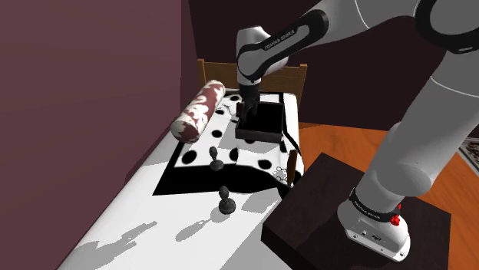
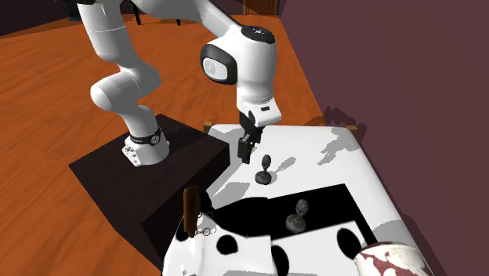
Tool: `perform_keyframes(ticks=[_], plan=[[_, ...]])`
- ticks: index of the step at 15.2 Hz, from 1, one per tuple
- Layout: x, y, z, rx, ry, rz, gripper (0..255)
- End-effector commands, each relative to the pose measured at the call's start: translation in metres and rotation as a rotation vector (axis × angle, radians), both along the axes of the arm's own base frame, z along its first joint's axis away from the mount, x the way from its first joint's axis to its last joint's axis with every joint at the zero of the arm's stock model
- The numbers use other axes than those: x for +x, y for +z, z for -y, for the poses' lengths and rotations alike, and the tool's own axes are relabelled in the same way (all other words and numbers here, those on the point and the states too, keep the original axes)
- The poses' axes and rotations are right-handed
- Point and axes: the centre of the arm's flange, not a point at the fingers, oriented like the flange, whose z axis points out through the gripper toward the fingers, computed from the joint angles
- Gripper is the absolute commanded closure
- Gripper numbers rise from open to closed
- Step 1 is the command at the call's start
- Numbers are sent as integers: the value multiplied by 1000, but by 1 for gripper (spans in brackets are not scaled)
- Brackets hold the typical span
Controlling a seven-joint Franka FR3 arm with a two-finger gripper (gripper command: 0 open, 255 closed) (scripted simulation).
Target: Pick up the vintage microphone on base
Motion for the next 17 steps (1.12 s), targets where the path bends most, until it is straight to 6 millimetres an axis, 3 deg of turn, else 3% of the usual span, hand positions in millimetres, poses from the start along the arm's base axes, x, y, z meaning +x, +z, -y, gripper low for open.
perform_keyframes(ticks=[1,17], plan=[[20,-17,-9,2,5,-10,0],[166,-172,-63,19,47,-92,0]])
